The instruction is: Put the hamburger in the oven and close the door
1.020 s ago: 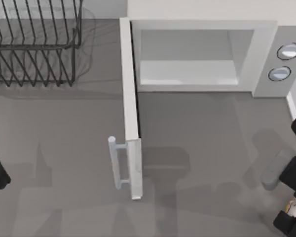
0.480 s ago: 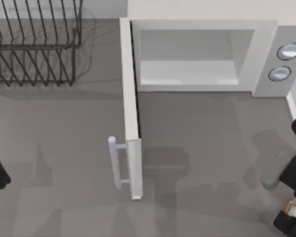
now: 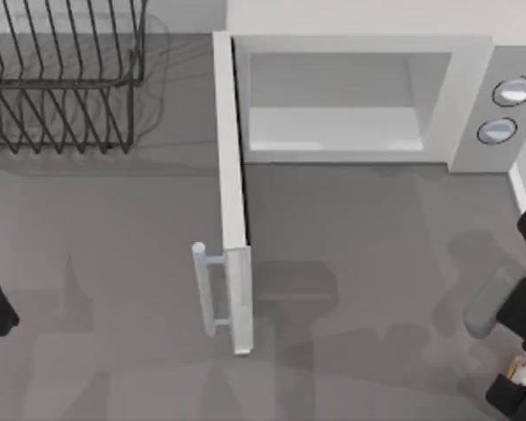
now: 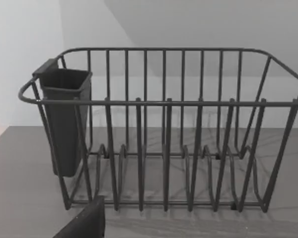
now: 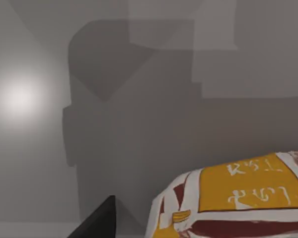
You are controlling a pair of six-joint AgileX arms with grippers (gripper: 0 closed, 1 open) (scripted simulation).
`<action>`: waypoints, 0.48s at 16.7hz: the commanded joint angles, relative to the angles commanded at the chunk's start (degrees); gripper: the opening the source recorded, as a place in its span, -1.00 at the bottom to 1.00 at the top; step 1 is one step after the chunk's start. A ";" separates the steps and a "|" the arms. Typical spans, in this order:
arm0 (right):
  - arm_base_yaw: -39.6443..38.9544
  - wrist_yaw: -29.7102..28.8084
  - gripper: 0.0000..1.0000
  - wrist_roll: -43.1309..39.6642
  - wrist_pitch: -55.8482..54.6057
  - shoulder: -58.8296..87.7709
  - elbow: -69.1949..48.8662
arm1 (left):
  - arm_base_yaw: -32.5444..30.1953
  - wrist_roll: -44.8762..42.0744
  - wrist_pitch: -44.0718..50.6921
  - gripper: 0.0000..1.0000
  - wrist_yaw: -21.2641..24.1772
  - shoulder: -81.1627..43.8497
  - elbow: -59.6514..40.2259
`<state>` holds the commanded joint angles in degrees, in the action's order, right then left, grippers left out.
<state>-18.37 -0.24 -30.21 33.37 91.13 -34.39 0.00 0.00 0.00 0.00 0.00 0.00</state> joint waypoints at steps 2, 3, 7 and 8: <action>0.00 0.00 -1.00 0.00 0.00 0.00 0.00 | 0.00 0.00 0.00 1.00 0.00 0.00 0.00; 0.00 0.00 -1.00 0.00 0.00 0.00 0.00 | 0.00 0.00 0.00 1.00 0.00 0.00 0.00; 0.20 0.93 -1.00 0.07 5.31 -4.25 -2.37 | 0.00 0.00 0.00 1.00 0.00 0.00 0.00; 0.18 0.93 -1.00 0.04 5.48 -4.28 -2.52 | 0.00 0.00 0.00 1.00 0.00 0.00 0.00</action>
<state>-18.20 0.69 -30.17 38.85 86.85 -36.91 0.00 0.00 0.00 0.00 0.00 0.00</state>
